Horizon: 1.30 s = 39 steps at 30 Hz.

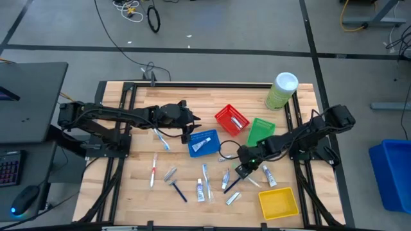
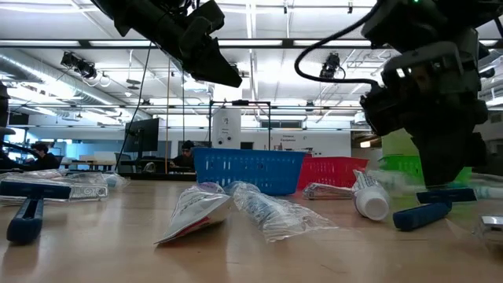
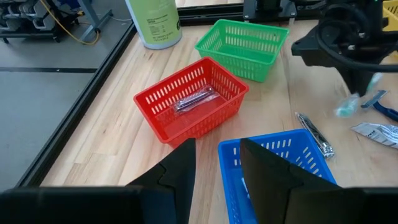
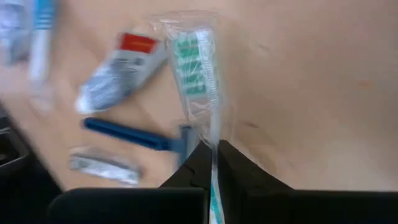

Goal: Pick & Place Travel size toiletries
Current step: Put the green toothbrush into the green bin

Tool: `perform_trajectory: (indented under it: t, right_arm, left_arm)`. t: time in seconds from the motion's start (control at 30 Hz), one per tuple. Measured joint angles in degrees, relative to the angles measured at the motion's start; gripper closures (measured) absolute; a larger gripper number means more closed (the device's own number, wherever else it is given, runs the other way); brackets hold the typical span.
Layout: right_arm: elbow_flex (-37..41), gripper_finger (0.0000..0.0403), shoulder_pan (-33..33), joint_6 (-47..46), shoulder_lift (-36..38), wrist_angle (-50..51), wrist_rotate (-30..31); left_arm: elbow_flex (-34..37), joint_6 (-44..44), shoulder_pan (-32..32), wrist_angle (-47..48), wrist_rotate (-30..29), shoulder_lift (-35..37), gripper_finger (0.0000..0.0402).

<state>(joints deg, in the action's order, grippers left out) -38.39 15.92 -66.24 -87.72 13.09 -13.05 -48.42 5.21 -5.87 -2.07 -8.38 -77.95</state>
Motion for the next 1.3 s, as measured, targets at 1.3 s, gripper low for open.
perform_trajectory:
  t: [1.3]
  right_arm:
    - [5.1,0.0389,-13.5,8.5,34.3,25.0,45.8]
  left_arm:
    - [0.0,1.5,0.0,-1.4,0.0,0.0,0.027]
